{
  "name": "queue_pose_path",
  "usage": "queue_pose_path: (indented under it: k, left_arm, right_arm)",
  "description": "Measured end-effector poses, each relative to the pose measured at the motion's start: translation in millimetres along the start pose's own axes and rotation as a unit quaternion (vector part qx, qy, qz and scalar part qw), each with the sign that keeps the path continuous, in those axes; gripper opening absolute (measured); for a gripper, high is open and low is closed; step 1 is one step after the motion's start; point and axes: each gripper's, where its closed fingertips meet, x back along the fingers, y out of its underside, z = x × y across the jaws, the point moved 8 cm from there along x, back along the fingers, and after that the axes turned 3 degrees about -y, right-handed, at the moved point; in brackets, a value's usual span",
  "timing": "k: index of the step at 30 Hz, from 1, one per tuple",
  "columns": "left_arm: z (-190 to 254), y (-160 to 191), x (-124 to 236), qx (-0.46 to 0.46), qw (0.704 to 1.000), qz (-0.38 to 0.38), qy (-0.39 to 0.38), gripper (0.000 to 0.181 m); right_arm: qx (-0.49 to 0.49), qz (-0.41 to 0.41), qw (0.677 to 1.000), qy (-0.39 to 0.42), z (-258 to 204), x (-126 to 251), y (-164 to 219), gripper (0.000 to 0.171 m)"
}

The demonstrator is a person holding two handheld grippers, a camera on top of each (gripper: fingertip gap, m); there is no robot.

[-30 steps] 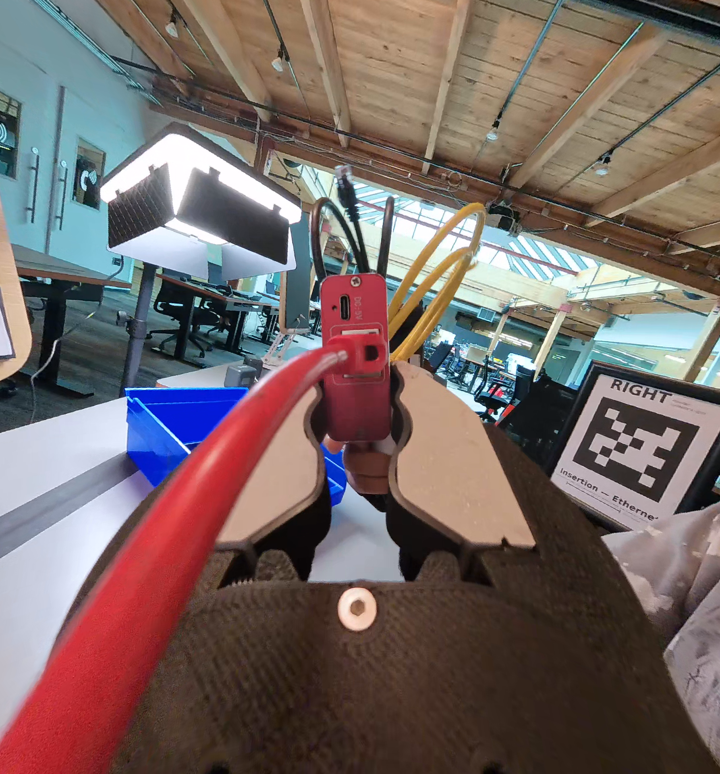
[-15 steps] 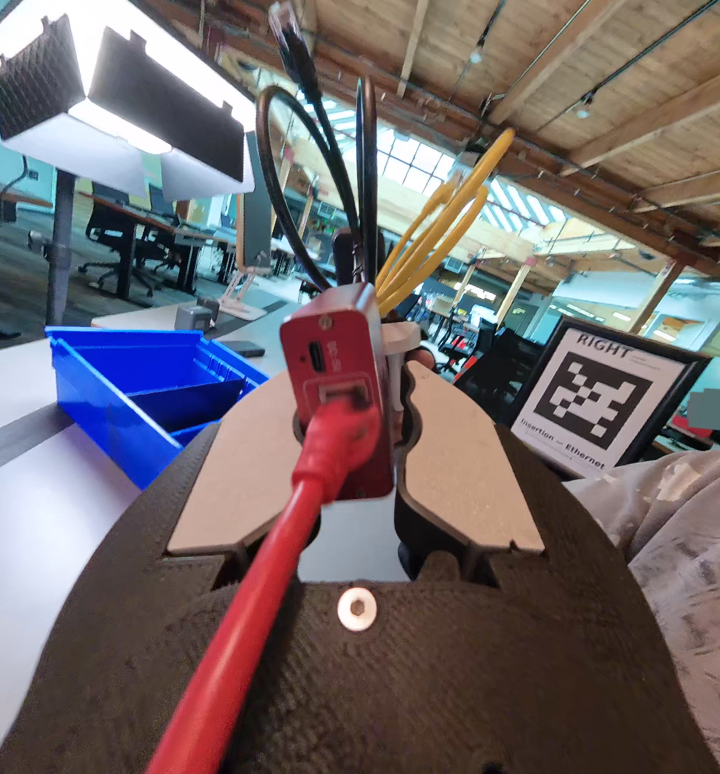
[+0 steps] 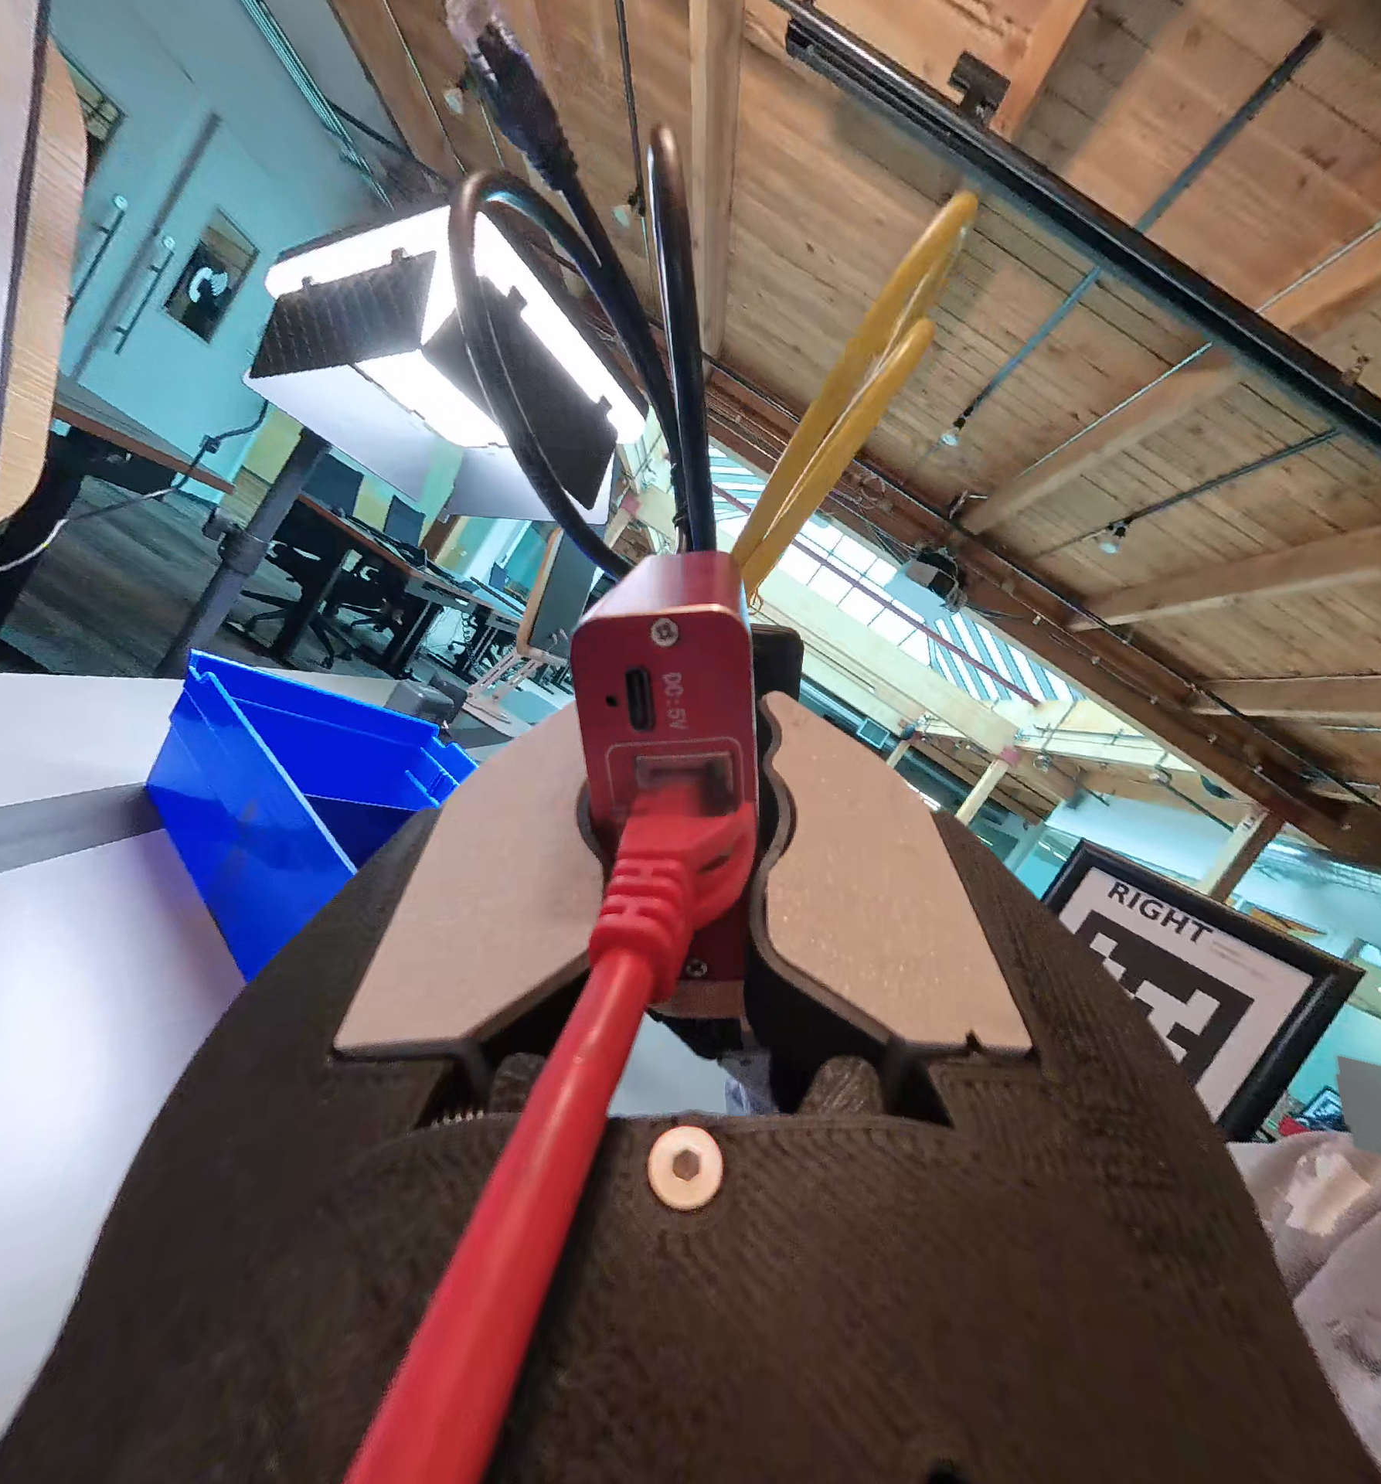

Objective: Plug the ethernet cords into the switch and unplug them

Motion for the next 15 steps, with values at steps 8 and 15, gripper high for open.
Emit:
queue_pose_path:
  k: [8,15]
  left_arm:
    - [6.7,8.2,-4.2,-0.043,0.999,0.011,-0.018,0.032]
    - [12.3,11.5,-7.0,-0.044,0.999,0.003,-0.003,0.032]
  right_arm:
    - [-0.017,0.047,0.999,0.009,-2.0,-6.3,4.8,0.015]
    - [-0.01,0.063,0.998,-0.02,-4.5,-6.1,4.2,0.017]
